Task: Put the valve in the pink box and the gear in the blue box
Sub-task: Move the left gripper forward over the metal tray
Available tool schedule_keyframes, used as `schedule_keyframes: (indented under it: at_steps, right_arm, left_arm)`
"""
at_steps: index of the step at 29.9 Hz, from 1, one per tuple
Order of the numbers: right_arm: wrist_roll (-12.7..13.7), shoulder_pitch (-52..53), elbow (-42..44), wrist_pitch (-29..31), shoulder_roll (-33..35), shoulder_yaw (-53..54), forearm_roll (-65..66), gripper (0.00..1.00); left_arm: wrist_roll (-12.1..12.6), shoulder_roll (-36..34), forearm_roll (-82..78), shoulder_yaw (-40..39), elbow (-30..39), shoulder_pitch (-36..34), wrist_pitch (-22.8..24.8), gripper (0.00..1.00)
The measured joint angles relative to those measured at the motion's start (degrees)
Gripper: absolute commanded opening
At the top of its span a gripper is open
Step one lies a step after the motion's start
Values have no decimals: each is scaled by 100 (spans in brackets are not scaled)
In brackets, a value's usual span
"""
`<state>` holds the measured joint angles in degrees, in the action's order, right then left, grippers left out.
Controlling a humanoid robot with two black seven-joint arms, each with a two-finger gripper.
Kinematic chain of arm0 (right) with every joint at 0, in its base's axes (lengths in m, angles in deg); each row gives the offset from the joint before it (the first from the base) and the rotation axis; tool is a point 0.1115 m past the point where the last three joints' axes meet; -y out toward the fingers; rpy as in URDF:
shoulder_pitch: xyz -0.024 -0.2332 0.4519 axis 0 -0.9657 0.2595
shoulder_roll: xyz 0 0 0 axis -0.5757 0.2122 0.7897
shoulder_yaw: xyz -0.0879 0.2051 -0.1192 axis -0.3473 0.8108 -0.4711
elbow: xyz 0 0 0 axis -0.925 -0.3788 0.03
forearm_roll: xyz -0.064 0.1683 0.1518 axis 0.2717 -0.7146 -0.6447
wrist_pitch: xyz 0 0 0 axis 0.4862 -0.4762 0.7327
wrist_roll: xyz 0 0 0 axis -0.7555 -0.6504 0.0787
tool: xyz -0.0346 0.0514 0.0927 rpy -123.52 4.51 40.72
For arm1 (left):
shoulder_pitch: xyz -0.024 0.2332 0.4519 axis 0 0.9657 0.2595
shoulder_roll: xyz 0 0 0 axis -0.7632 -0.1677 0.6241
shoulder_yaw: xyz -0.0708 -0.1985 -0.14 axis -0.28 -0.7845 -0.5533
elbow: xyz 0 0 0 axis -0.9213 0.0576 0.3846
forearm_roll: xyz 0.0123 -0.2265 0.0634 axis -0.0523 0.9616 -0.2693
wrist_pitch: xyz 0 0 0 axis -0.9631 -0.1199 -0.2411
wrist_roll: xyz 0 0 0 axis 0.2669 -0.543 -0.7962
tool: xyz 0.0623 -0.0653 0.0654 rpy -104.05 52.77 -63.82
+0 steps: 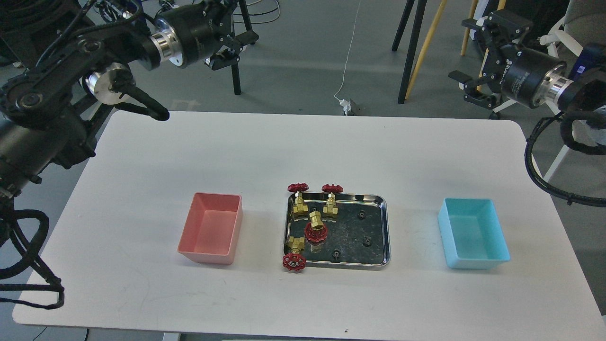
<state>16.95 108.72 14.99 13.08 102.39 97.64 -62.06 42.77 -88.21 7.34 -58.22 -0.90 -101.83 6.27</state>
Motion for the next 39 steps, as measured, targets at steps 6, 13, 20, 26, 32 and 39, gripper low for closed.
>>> schedule_keyframes:
  at_steps: [6,13,20,26,32,39]
  right_arm:
    - [2,58,10,22,-8,-19,9,100]
    - [-15,69,11,61,-53,-37,10,100]
    - [-35,99,18,-13,-106,30,10,100]
    - [6,213,24,-30,-98,30,10,100]
    - [44,466,28,30,78,13,9,100]
    - [45,770,20,239,361,-40,2,100]
  left_arm:
    - [-414,-54,-20,1,15,20,31,100]
    - [-1010,-8,114,-173,-422,66,-22,100]
    - [-1290,178,75,-90,-876,115,133,100]
    - [-1352,122,-360,-57,-511,203,293,100]
    - [-1581,119,-2250,-34,604,479,226,100]
    - [-1890,235,-4879,415,1860,1176,-1014,100]
